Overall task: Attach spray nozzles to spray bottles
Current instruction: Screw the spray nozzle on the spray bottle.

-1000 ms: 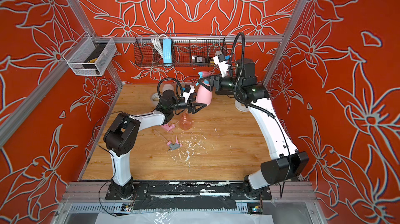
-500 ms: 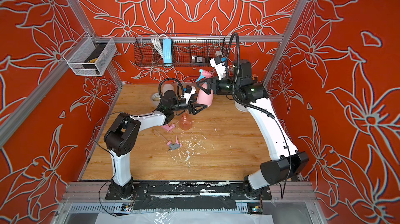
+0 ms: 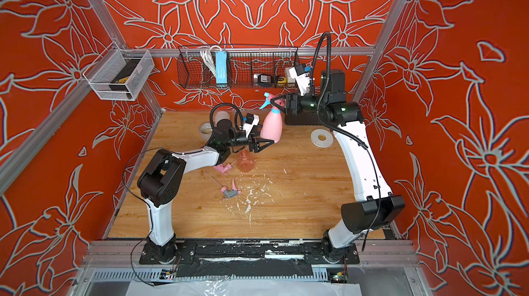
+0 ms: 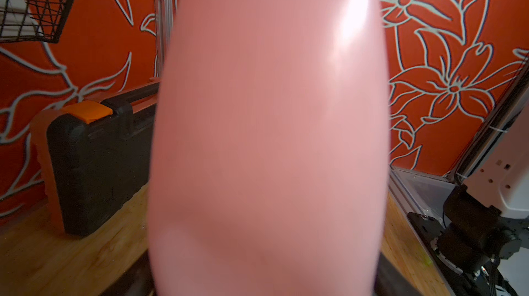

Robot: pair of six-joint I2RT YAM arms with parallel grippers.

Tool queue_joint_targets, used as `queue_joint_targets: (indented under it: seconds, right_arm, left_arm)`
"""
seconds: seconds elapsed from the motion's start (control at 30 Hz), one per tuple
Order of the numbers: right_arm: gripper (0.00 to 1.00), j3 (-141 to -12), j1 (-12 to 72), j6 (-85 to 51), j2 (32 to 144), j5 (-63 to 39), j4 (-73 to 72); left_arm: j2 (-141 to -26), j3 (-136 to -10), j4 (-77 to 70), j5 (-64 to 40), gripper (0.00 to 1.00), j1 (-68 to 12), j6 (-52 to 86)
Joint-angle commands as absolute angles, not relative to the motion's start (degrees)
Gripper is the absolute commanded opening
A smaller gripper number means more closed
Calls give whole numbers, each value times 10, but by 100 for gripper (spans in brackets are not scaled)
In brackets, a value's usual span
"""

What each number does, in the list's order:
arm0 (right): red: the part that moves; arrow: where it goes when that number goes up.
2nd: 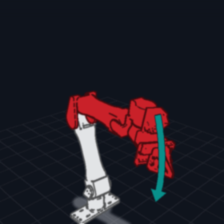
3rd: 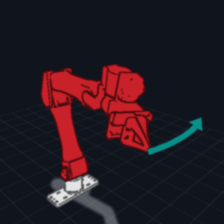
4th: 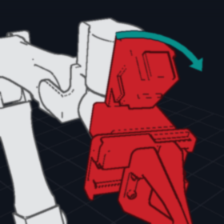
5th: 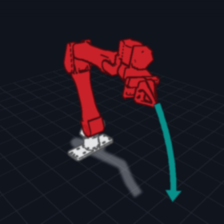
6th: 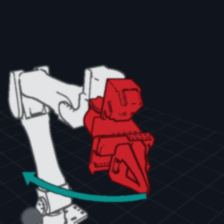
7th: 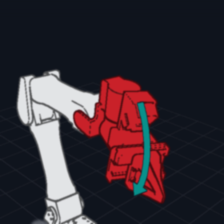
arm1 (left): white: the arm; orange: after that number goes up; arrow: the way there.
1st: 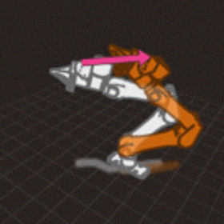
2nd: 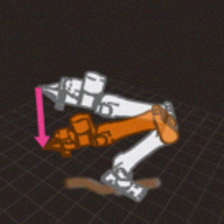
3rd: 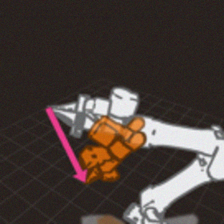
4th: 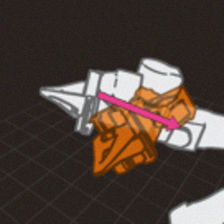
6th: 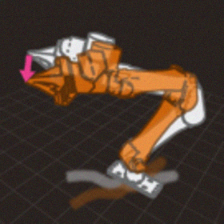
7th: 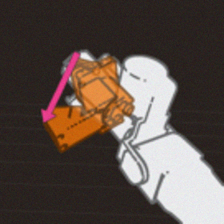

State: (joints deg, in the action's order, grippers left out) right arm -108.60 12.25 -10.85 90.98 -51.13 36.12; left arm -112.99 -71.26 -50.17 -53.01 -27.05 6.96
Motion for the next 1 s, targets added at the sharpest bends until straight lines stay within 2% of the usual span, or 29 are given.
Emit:
queue_joint_targets:
  seconds: [0.0, 0.07, 0.27, 0.43, 0.67, 0.87, 0.97]
  right_arm:
    - [64, -1078, 125, -99, 910, -545, 356]
    - [61, -1073, 126, -99, 908, -547, 351]
    - [62, -1062, 130, -93, 913, -543, 351]
    - [57, -1061, 140, -82, 918, -514, 356]
    - [56, -1067, 153, -62, 926, -476, 375]
    - [60, -1057, 154, -62, 919, -452, 366]
    - [72, -1053, 153, -63, 915, -435, 364]
  left_arm:
    - [-1103, -723, -523, -550, 35, -269, 80]
    - [-1103, -725, -528, -553, 35, -270, 86]
    - [-1102, -730, -528, -556, 35, -270, 92]
    - [-1102, -733, -524, -556, 35, -270, 92]
    - [-1102, -735, -524, -556, 35, -270, 91]
    - [-1101, -733, -517, -556, 35, -269, 86]
    - [-1100, -731, -513, -556, 35, -269, 83]
